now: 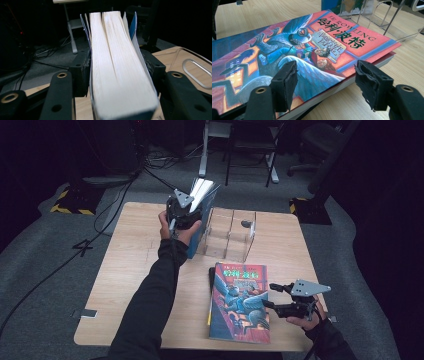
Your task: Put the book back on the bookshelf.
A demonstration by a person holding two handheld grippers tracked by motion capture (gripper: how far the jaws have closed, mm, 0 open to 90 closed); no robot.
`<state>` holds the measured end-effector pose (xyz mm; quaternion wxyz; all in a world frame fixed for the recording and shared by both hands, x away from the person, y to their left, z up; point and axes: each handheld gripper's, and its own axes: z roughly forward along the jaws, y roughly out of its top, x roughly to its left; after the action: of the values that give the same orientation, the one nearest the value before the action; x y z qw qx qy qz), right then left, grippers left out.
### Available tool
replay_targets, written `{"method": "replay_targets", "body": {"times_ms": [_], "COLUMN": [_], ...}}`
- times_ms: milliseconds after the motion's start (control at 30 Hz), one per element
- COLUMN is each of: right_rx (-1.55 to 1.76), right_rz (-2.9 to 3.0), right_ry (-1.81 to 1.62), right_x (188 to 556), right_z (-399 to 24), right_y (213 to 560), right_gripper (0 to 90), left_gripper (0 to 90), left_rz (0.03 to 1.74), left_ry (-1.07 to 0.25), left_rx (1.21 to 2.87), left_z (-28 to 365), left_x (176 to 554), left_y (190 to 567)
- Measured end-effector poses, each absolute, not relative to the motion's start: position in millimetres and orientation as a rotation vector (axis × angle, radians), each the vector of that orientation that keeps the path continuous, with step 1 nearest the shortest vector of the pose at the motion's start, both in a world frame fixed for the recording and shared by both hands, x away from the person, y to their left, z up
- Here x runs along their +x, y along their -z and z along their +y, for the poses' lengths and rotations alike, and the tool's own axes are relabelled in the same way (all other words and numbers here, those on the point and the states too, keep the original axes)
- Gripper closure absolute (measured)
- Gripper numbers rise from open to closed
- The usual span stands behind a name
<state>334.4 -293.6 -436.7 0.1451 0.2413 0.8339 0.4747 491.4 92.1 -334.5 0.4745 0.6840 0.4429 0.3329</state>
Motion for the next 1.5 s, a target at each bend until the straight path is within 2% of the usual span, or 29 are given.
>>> {"method": "replay_targets", "body": {"times_ms": [433,1000,1267,1500], "right_rx": [0.695,0.699,0.713,0.708], "right_rz": [2.412,2.425,2.431,2.461], "right_ry": [-1.357,-1.343,-1.346,-1.326], "right_x": [333.9,334.2,334.2,333.0], "right_z": [-291.3,-288.9,-289.8,-289.2], "right_y": [437.2,438.7,438.8,439.3], "right_gripper": [34.4,34.2,33.9,32.5], "left_gripper": [41.1,37.6,36.6,33.8], "left_rz": [0.989,0.856,0.813,0.751], "left_ry": [-0.789,-0.767,-0.764,-0.694], "left_rx": [1.741,1.859,1.959,2.043], "left_z": [116.7,135.3,139.1,138.9], "left_x": [459.0,409.6,392.1,369.1], "left_y": [333.9,348.1,368.8,397.9]}}
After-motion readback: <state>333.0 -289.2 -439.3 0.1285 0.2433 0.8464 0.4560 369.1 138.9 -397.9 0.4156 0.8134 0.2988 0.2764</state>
